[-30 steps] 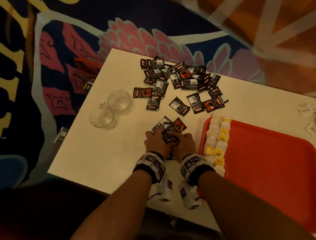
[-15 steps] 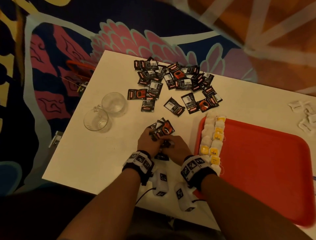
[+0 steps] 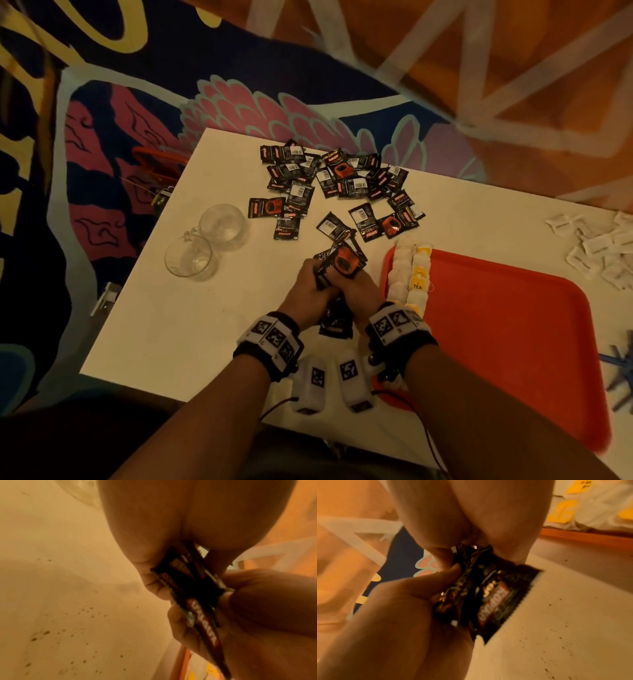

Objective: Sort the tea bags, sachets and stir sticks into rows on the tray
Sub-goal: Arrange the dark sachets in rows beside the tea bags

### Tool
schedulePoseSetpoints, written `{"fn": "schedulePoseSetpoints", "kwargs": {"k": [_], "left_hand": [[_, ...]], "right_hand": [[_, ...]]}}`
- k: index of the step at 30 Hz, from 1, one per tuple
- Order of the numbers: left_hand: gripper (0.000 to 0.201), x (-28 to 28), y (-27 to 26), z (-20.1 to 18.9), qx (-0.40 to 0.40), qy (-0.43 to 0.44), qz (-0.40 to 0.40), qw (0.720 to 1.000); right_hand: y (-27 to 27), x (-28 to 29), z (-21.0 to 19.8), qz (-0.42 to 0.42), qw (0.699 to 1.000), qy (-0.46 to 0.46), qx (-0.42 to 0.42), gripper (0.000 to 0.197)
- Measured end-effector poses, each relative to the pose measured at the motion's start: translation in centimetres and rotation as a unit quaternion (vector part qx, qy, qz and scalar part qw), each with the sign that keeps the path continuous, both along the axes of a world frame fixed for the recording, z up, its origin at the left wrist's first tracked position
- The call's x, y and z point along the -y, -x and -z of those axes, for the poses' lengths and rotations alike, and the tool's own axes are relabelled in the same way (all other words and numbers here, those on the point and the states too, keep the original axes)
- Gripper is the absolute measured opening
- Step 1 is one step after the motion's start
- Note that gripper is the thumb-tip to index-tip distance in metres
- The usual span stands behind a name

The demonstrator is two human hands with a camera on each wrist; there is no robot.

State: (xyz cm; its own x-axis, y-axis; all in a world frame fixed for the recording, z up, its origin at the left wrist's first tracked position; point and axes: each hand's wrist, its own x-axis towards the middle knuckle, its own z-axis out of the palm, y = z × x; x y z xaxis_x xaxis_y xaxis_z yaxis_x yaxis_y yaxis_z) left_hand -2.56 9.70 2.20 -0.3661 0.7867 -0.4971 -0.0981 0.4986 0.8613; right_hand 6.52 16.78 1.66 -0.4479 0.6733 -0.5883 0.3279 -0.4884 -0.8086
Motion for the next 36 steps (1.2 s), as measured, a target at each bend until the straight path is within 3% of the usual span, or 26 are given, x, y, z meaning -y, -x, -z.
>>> {"fn": "schedulePoseSetpoints", "kwargs": {"k": [5, 8, 11, 13, 15, 18, 22, 24, 26, 29, 36], "left_hand": [[0.067, -1.4, -0.8, -3.0, 0.072, -0.028, -0.135, 0.988], [0.067, -1.7, -1.0, -4.6, 0.221, -0.04, -0.158, 0.961], [0.066, -1.3, -1.5, -6.5, 0.403, -0.049, -0.163, 0.899], [0.048, -1.3, -1.6, -7.9, 0.446, -0.052, -0.143, 0.882], [0.036, -1.6, -1.8, -9.0, 0.442, -0.05, -0.122, 0.887], [0.042, -2.2, -2.1, -9.9, 0.404, -0.043, -0.113, 0.907], [0.055, -2.4, -2.6, -10.1, 0.375, -0.046, -0.133, 0.916], [0.054, -2.1, -2.9, -10.0, 0.376, -0.047, -0.134, 0.916], [0.052, -1.8, -3.3, -9.8, 0.388, -0.049, -0.126, 0.912], [0.044, -1.6, -4.2, -9.9, 0.401, -0.054, -0.106, 0.908], [0.052, -2.2, -7.0, -10.0, 0.413, -0.042, -0.112, 0.903]], "right_hand": [[-0.6, -1.3, -2.8, 0.003, 0.999, -0.047, -0.019, 0.022], [-1.2, -2.2, -5.0, 0.009, 0.998, -0.034, -0.055, 0.022], [-1.7, -2.7, -6.4, -0.014, 0.997, -0.057, -0.05, 0.024], [-2.1, -2.9, -7.2, -0.068, 0.995, -0.068, -0.033, 0.027], [-2.6, -3.0, -8.0, -0.121, 0.989, -0.084, 0.002, 0.022], [-3.1, -3.2, -8.4, -0.159, 0.973, -0.153, 0.059, 0.031], [-4.2, -3.2, -9.4, -0.077, 0.933, -0.312, 0.162, 0.051], [-5.3, -3.0, -10.8, -0.029, 0.912, -0.381, 0.146, 0.061], [-5.9, -2.7, -12.0, -0.036, 0.9, -0.42, 0.112, 0.067], [-6.7, -2.2, -13.0, -0.078, 0.901, -0.414, 0.101, 0.07], [-10.6, -3.2, -13.4, -0.07, 0.898, -0.423, 0.102, 0.082]]}}
